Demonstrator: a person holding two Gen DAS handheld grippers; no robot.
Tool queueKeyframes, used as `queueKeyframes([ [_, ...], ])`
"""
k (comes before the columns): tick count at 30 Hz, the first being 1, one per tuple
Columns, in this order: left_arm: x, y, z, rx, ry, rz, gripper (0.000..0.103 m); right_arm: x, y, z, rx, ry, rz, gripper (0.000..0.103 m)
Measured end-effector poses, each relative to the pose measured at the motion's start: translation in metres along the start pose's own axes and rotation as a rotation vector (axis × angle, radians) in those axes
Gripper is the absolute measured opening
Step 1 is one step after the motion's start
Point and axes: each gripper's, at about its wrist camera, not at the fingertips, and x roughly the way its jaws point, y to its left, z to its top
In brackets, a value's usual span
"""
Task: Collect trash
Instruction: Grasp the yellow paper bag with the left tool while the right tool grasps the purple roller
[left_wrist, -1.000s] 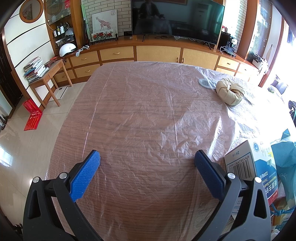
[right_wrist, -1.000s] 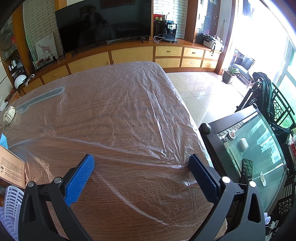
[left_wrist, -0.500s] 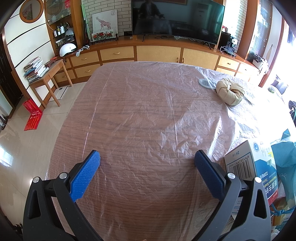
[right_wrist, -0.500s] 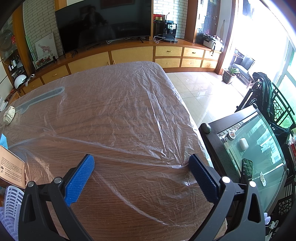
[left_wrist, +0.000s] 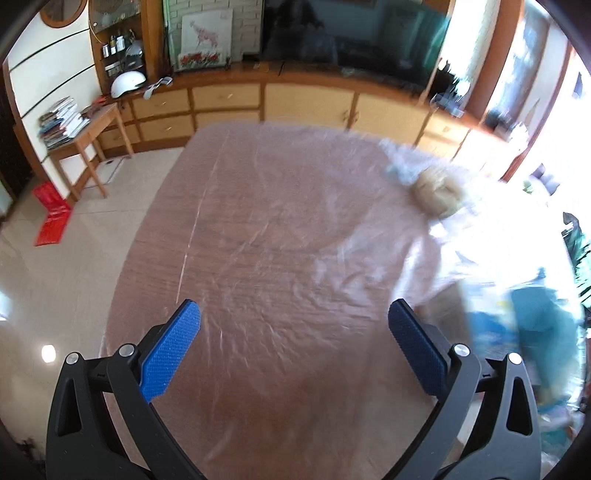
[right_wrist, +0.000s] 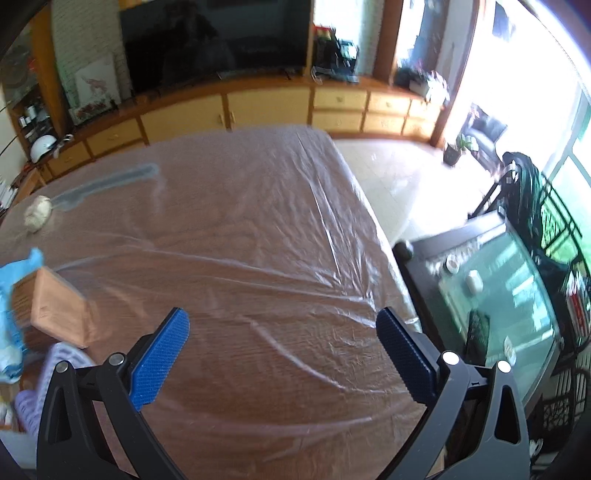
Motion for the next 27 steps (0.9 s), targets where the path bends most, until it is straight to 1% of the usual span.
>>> queueKeyframes([
  [2,-0.024,0.001,-0.006,0.023,-0.038,-0.04,0.102,-0.026,0.01,0.0,-0.024,-0.052,0.019,0.099],
  [3,-0.038,-0.001,-0.011,0.045,-0.052,-0.063,0.102,-0.036,0.012,-0.001,-0.027,-0.07,0.045,0.099],
  [4,-0.042,-0.008,-0.018,0.061,-0.057,-0.08,0.102,-0.049,0.016,-0.003,-0.032,-0.089,0.087,0.099],
  [5,-0.05,-0.01,-0.022,0.076,-0.057,-0.1,0.102,-0.059,0.021,-0.005,-0.041,-0.1,0.116,0.099],
  [6,-0.061,-0.014,-0.029,0.101,-0.05,-0.136,0.102,-0.07,0.028,-0.009,-0.058,-0.108,0.144,0.099],
  [8,-0.073,-0.023,-0.043,0.138,-0.041,-0.193,0.102,-0.081,0.037,-0.015,-0.081,-0.104,0.176,0.099],
  [12,-0.109,-0.044,-0.071,0.22,-0.03,-0.357,0.102,-0.098,0.059,-0.036,-0.122,-0.075,0.264,0.099],
  [14,-0.126,-0.058,-0.085,0.26,-0.004,-0.468,0.102,-0.103,0.069,-0.049,-0.16,-0.06,0.297,0.099],
  [15,-0.13,-0.064,-0.092,0.283,0.011,-0.507,0.102,-0.106,0.074,-0.054,-0.181,-0.055,0.308,0.099],
  [16,-0.133,-0.07,-0.096,0.301,0.021,-0.528,0.102,-0.108,0.081,-0.061,-0.21,-0.047,0.322,0.099],
  [18,-0.138,-0.087,-0.114,0.355,0.051,-0.552,0.102,-0.106,0.098,-0.073,-0.27,-0.036,0.335,0.099],
  [19,-0.137,-0.091,-0.122,0.374,0.066,-0.552,0.102,-0.105,0.105,-0.079,-0.309,-0.027,0.327,0.099],
  [22,-0.121,-0.109,-0.14,0.421,0.124,-0.525,0.102,-0.094,0.123,-0.083,-0.394,-0.024,0.271,0.097],
  [25,-0.105,-0.123,-0.149,0.439,0.165,-0.476,0.102,-0.084,0.135,-0.081,-0.411,-0.018,0.282,0.09],
  [27,-0.098,-0.126,-0.148,0.438,0.168,-0.461,0.099,-0.078,0.141,-0.08,-0.439,-0.008,0.273,0.082],
])
